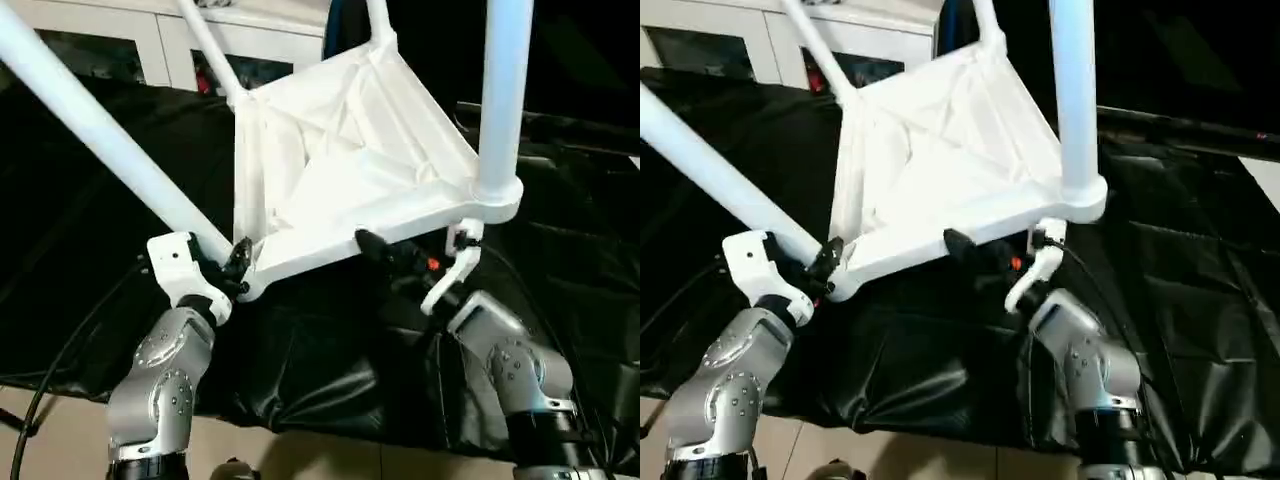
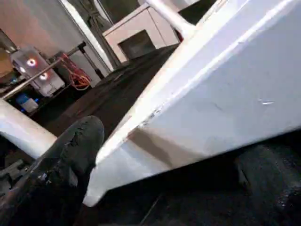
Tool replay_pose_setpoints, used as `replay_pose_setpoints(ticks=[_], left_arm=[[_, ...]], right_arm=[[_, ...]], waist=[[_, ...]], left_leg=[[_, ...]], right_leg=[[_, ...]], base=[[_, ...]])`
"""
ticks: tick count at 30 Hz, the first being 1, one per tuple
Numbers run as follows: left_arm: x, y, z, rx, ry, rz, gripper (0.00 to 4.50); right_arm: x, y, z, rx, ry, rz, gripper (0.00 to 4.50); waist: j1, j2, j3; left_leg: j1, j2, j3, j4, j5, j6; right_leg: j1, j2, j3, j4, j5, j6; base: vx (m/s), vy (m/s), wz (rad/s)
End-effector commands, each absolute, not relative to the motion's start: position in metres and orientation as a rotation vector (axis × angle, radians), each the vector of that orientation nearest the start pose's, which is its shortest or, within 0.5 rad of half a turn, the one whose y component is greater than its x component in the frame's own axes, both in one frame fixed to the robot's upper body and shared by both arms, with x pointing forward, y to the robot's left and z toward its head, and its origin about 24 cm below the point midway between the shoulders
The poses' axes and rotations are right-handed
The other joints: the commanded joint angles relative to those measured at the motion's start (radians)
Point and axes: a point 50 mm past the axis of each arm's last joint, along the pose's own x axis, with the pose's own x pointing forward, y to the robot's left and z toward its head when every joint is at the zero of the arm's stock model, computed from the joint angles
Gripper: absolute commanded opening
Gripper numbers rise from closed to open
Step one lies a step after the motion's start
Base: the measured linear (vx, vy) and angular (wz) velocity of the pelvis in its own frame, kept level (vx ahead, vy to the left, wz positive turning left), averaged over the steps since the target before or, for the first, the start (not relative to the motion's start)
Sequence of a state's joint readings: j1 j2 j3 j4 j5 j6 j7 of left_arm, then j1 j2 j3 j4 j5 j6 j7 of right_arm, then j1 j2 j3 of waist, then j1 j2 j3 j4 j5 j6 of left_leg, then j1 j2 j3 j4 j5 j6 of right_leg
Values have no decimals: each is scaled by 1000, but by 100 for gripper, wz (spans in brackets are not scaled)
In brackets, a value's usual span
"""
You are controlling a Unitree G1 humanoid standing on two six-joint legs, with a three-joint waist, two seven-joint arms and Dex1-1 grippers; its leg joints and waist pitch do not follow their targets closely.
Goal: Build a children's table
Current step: Flip table
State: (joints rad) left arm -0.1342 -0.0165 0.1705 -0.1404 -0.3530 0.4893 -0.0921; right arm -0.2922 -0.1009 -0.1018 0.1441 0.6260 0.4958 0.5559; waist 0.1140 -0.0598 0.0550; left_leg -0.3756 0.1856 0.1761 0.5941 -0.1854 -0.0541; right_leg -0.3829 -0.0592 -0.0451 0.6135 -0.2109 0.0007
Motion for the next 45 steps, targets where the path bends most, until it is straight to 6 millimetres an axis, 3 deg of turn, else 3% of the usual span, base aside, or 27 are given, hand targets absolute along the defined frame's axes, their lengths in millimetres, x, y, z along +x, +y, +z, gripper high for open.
replay_pose_setpoints(ticks=[1,8,10,16,21,27,31,32,39,40,44,45], left_arm=[[275,138,81,-451,112,-192,211],[273,131,82,-412,112,-252,211],[272,130,82,-404,109,-262,211],[268,128,85,-383,91,-289,211],[267,126,87,-365,65,-307,211],[268,124,90,-332,40,-320,211],[269,124,91,-311,30,-332,211],[269,124,90,-305,30,-334,211],[271,125,89,-292,31,-335,211],[272,124,89,-292,29,-339,267],[273,127,87,-269,29,-314,281],[273,129,86,-264,30,-300,304]], right_arm=[[298,-128,70,630,145,694,450],[326,-124,53,711,250,512,450],[332,-119,50,775,277,501,450],[346,-115,56,981,238,446,450],[354,-117,59,1103,203,414,407],[355,-120,61,1124,194,426,363],[357,-129,63,1143,166,420,318],[357,-129,64,1142,162,419,318],[358,-134,66,1150,141,410,263],[358,-135,66,1155,137,408,254],[358,-137,66,1155,132,406,221],[358,-137,66,1156,130,405,216]], waist=[[-2,-5,-61],[-2,1,-63],[-7,0,-63],[-17,-4,-66],[-23,-3,-66],[-18,1,-70],[-17,1,-74],[-15,5,-73],[-15,7,-69],[-16,6,-69],[-13,7,-70],[-13,6,-71]], left_leg=[[16,46,-12,-67,-75,18],[22,48,-10,-67,-103,-6],[16,46,-11,-70,-97,-12],[14,46,-10,-67,-75,5],[14,45,-7,-65,-79,17],[15,46,-6,-61,-36,32],[9,45,-5,-55,-20,37],[8,44,-5,-54,-14,41],[10,47,-5,-59,-77,15],[9,46,-4,-58,-77,12],[10,47,-5,-58,-72,8],[8,45,-4,-57,-71,11]], right_leg=[[40,-77,43,-59,-34,-155],[32,-77,43,-60,-73,-165],[38,-76,42,-57,-51,-160],[41,-78,41,-51,-14,-172],[40,-77,41,-49,-18,-184],[39,-76,39,-44,37,-199],[40,-74,39,-38,67,-206],[38,-74,40,-37,78,-207],[34,-75,40,-45,-7,-198],[34,-75,39,-44,-5,-197],[33,-75,39,-44,4,-201],[35,-74,39,-42,19,-203]], base=[[0,0,0],[0,0,0],[0,0,0],[0,0,0],[0,0,0],[0,0,0],[0,0,0],[0,0,0],[0,0,0],[0,0,0],[0,0,0],[0,0,0]])
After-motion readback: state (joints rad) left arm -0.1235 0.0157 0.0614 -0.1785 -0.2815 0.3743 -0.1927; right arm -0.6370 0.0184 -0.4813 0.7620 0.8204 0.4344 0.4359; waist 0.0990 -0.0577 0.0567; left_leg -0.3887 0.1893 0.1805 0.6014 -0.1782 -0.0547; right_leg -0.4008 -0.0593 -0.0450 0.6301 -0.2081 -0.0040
